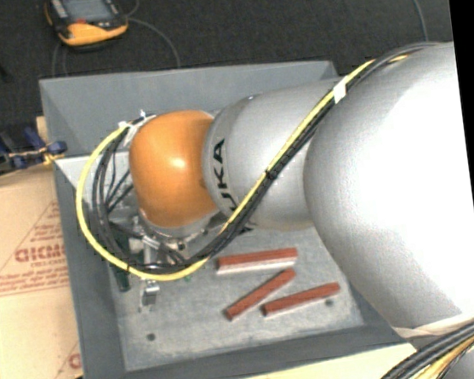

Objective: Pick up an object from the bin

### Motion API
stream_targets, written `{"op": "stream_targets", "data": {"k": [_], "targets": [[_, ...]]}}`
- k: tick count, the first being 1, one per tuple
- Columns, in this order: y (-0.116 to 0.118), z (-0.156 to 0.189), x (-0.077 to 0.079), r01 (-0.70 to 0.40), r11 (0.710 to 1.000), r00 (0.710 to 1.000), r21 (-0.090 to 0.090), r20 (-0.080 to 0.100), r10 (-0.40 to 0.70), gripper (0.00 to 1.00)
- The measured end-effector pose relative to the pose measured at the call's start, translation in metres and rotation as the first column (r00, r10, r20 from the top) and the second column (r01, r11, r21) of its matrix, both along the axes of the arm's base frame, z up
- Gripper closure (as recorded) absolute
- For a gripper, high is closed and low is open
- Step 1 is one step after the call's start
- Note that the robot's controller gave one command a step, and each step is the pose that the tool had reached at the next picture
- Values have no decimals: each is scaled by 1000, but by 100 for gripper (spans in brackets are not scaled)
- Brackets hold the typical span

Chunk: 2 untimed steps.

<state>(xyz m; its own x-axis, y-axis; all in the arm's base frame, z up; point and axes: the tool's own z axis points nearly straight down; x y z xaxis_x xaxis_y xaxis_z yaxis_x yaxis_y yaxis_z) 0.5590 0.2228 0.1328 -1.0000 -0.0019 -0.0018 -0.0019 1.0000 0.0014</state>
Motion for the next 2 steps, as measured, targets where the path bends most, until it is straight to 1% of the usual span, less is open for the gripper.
{"op": "stream_targets", "data": {"k": [2], "targets": [[0, 0, 0, 2, 1000, 1000, 0, 0, -2, 0]]}}
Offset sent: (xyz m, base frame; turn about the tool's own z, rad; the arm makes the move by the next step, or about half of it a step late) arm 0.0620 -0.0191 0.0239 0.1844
